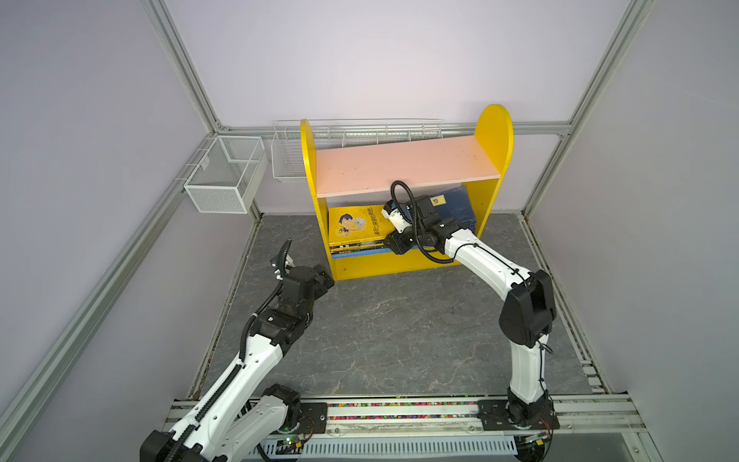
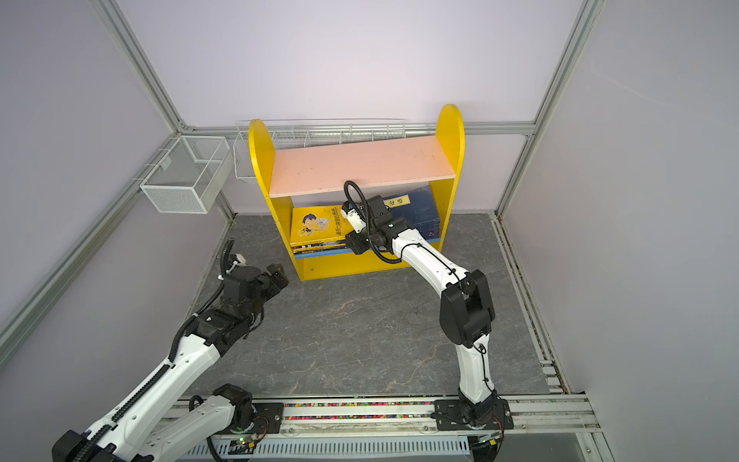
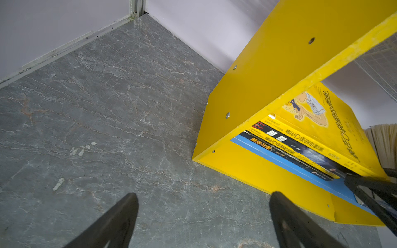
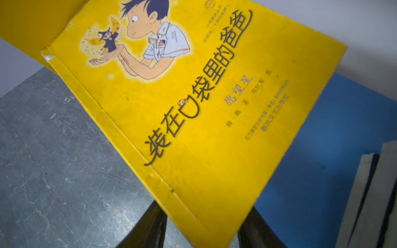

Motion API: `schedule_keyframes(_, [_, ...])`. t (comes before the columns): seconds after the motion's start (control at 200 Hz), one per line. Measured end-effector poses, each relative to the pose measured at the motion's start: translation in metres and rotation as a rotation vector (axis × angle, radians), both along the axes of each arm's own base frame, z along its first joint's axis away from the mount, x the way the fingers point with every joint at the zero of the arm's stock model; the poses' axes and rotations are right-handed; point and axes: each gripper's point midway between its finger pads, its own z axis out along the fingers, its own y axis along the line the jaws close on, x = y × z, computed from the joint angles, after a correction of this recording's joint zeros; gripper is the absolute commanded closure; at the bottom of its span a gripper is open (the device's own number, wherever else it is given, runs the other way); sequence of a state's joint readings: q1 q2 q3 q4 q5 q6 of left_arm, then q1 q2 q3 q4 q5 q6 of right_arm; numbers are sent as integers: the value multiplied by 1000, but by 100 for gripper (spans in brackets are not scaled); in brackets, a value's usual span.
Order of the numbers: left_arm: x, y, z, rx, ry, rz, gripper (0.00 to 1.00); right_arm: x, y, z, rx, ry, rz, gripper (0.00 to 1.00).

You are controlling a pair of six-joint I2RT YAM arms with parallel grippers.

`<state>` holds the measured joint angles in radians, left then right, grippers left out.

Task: Stacking books/files
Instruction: Move the book to the bookshelf.

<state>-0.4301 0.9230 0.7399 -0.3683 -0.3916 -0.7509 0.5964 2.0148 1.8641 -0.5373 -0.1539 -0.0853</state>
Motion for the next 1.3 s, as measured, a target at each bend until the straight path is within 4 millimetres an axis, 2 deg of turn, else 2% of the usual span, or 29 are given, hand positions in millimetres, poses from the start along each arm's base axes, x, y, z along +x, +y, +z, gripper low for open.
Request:
schedule_keyframes(0.375, [3,-4,16,-5,0,-21,3,-6,-3,-2,66,82,-3,42])
schedule_keyframes(0.535, [4,-6,11,-5,27,-33,3,-12,-9,1,107,110,-31,42])
schedule_keyframes(0.74, [4,-4,9,-3,35,-30,3,-10,-11,7,139,100,-54,42])
schedule_keyframes(1.105, [4,-3,7,-2,44,-25,3,-6,-14,4,116,77,-71,43])
schedule_keyframes(1.3, [4,-3,7,-2,44,-25,3,-4,-16,3,93,57,-78,46])
